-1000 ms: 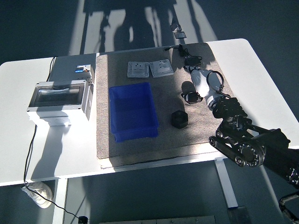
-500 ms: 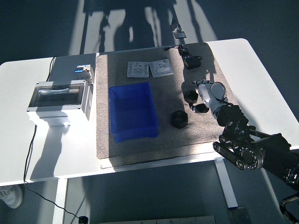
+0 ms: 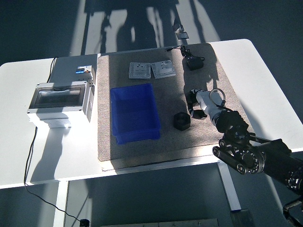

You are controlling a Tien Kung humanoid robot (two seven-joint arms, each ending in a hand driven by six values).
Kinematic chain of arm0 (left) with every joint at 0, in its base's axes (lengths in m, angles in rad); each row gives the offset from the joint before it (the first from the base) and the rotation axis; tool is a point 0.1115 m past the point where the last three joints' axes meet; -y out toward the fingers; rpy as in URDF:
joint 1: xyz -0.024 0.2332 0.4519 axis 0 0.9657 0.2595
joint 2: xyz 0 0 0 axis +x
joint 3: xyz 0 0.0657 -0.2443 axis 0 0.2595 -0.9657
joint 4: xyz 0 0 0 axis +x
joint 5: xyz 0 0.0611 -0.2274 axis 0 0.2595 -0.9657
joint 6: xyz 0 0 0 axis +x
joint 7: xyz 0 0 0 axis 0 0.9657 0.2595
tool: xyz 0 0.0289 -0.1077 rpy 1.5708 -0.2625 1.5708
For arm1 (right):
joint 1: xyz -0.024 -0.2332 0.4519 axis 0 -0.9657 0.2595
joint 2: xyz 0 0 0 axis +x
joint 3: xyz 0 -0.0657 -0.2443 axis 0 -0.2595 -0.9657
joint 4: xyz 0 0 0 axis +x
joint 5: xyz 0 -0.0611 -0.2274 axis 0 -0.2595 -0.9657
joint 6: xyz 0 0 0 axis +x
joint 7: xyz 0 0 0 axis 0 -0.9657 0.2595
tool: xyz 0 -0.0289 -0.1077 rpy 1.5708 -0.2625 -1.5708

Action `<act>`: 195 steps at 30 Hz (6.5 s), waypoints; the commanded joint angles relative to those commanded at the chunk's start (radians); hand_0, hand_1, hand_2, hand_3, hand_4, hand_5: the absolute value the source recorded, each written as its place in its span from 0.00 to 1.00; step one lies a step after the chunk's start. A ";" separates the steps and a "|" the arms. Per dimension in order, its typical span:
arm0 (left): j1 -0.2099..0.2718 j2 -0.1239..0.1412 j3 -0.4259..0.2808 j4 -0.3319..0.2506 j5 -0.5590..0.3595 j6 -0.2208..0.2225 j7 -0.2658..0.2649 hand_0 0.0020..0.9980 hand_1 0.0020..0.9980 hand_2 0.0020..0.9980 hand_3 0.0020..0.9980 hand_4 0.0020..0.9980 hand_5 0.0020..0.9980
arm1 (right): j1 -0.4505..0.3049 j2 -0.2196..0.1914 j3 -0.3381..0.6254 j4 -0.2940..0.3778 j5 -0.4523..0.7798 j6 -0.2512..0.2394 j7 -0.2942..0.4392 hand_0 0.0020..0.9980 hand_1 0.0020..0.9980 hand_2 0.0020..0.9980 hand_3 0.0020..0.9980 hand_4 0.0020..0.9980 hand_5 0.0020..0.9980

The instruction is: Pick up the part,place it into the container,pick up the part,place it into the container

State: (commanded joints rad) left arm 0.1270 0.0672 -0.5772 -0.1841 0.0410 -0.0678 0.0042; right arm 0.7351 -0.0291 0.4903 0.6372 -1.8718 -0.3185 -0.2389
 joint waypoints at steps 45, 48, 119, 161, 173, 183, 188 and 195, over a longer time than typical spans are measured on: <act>0.010 0.002 -0.042 -0.008 0.022 0.008 -0.001 0.59 0.66 0.75 0.92 1.00 1.00 | 0.039 -0.038 -0.193 0.508 -0.133 0.032 0.020 0.81 0.80 0.79 0.73 0.60 0.24; 0.010 0.002 -0.040 -0.008 0.022 0.008 -0.001 0.59 0.66 0.75 0.92 1.00 1.00 | 0.038 -0.038 -0.192 0.508 -0.149 0.042 0.004 0.98 0.93 0.89 0.84 0.63 0.29; 0.010 0.002 -0.050 -0.007 0.044 0.008 -0.003 0.59 0.66 0.75 0.91 1.00 1.00 | -0.083 -0.148 -0.013 0.566 -0.125 -0.203 -0.192 0.69 0.26 0.44 0.61 0.30 0.00; -0.003 0.010 -0.082 0.003 0.029 -0.004 -0.001 0.61 0.71 0.78 0.92 1.00 1.00 | 0.018 -0.067 -0.144 0.513 -0.001 -0.067 -0.007 0.89 0.83 0.84 0.88 0.97 0.47; 0.014 0.011 -0.083 -0.037 -0.019 0.030 -0.011 0.60 0.70 0.78 0.93 1.00 1.00 | -0.215 -0.226 0.157 0.726 0.220 -0.260 0.200 0.90 0.82 0.84 0.89 0.97 0.53; 0.032 0.020 -0.044 -0.076 -0.049 -0.032 0.037 0.63 0.73 0.83 1.00 1.00 1.00 | -0.494 -0.257 0.436 0.749 0.458 -0.295 0.421 0.85 0.81 0.81 0.85 0.96 0.55; 0.027 0.017 -0.027 -0.075 -0.067 -0.006 0.020 0.65 0.76 0.85 1.00 1.00 1.00 | -0.542 -0.239 0.495 0.734 0.474 -0.296 0.444 0.84 0.80 0.81 0.84 0.95 0.55; 0.093 0.055 -0.095 -0.168 -0.024 0.082 -0.016 0.64 0.75 0.84 1.00 1.00 1.00 | -0.570 -0.237 0.526 0.734 0.490 -0.292 0.462 0.84 0.80 0.81 0.84 0.95 0.56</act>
State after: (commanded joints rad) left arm 0.2204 0.1226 -0.6722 -0.3522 0.0168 0.0142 -0.0122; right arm 0.1655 -0.2657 1.0162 1.3712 -1.3821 -0.6109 0.2233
